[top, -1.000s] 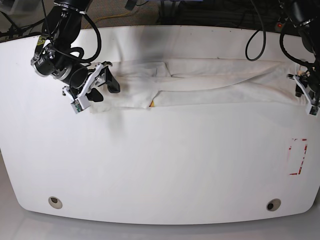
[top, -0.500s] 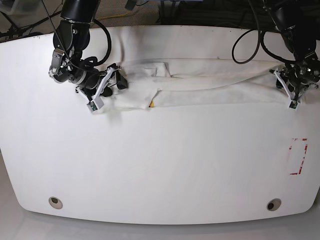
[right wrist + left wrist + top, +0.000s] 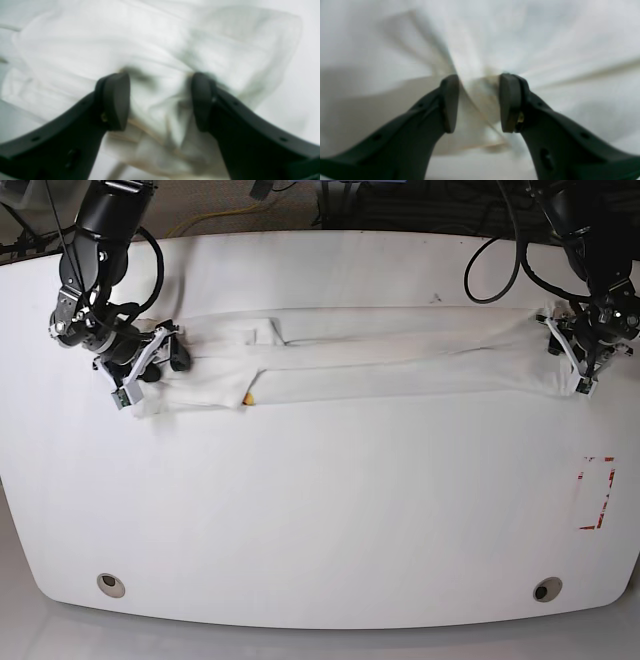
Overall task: Fold the T-shirt properly
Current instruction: 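Press and smooth the strip ends with both grippers, then release, then grasp the strip end with the left gripper and fold it toward the right gripper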
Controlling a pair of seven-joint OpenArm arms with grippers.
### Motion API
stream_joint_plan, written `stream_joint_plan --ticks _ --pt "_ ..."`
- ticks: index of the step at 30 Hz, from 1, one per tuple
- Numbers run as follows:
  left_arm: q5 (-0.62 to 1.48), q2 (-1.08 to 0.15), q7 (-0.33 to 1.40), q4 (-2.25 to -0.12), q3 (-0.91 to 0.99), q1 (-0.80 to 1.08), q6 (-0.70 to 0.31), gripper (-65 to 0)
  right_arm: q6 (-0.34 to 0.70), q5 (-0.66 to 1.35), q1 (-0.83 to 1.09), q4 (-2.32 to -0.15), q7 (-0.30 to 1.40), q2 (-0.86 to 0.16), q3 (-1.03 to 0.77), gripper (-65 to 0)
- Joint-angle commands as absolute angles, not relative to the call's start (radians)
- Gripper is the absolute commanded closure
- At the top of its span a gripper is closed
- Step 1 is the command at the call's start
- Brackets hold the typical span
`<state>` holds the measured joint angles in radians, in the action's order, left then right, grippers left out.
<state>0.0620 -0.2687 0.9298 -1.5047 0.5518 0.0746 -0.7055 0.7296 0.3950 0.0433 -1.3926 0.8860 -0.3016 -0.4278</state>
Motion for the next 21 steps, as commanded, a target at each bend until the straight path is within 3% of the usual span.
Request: stream_joint_plan --ticks 1,6,12,21 --pt "0.079 -0.291 0.987 -1.566 0.588 0.062 -0.698 -24.7 0.698 0.334 0.044 -1.394 0.937 -0.323 -0.432 -38.2" --pt "0.248 -0.292 1.113 -1.662 0.704 0.062 -0.698 -25.0 0.698 0.334 0.044 -1.397 0.938 -0.323 -0.433 -38.0" --pt "0.429 -0.314 1.182 -1.675 0.773 0.061 -0.698 -39.6 0.698 0.334 0.044 -1.397 0.937 -0.308 -0.432 -38.0" --pt "0.565 -0.343 1.181 -1.488 0.797 0.062 -0.698 -47.9 0.698 0.334 0.045 -1.397 0.937 -0.277 -0.432 -38.0"
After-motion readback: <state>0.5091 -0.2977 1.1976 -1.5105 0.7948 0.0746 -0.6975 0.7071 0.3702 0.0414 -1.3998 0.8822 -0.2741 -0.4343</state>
